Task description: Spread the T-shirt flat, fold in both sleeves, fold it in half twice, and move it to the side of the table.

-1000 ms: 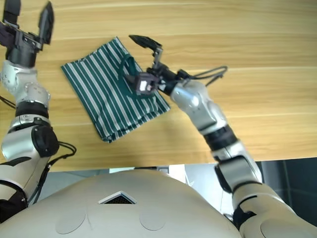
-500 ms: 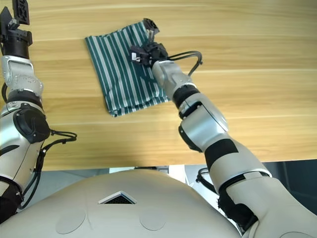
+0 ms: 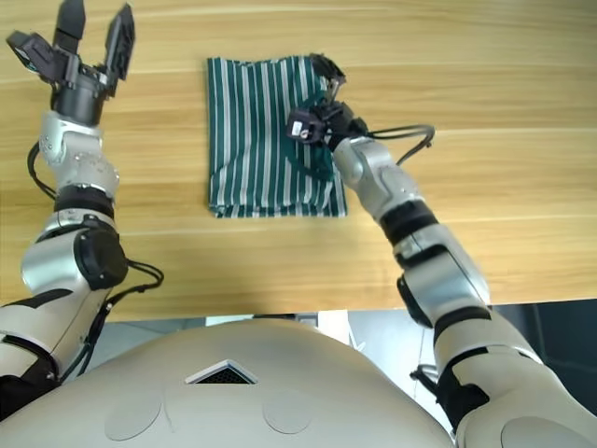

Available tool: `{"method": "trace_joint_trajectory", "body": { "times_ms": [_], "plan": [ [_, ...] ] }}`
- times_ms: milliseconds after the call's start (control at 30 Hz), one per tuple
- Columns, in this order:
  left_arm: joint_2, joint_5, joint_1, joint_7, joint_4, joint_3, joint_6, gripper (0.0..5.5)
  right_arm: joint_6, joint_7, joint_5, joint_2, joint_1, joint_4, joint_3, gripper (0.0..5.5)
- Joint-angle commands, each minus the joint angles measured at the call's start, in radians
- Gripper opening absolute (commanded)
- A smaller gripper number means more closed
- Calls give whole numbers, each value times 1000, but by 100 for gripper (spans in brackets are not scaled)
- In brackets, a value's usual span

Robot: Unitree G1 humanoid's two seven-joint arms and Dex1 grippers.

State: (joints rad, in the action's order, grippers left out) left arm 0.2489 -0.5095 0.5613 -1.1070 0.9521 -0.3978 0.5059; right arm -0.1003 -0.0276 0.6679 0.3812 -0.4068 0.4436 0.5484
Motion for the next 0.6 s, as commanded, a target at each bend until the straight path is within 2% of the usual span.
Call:
{"method": "trace_joint_trajectory", "body": {
  "times_ms": [33,133,300,433,500,600],
  "plan": [
    [-18,-13,-81,-142,-111,49,21,538,153,66,40,44,192,-338,-72,540],
    [-22,-16,-121,-199,-157,69,35,538,204,109,46,45,244,-458,-99,540],
    [-28,-8,-153,-246,-172,92,64,538,204,124,72,72,261,-465,-123,540],
    [15,8,-219,-314,-256,136,68,538,154,162,-19,105,269,-540,-204,540],
    [69,11,-295,-396,-353,169,92,538,77,251,-112,178,313,-610,-248,540],
    [188,85,-427,-476,-475,229,167,538,-67,402,-223,355,427,-694,-307,540]
  ]
}}
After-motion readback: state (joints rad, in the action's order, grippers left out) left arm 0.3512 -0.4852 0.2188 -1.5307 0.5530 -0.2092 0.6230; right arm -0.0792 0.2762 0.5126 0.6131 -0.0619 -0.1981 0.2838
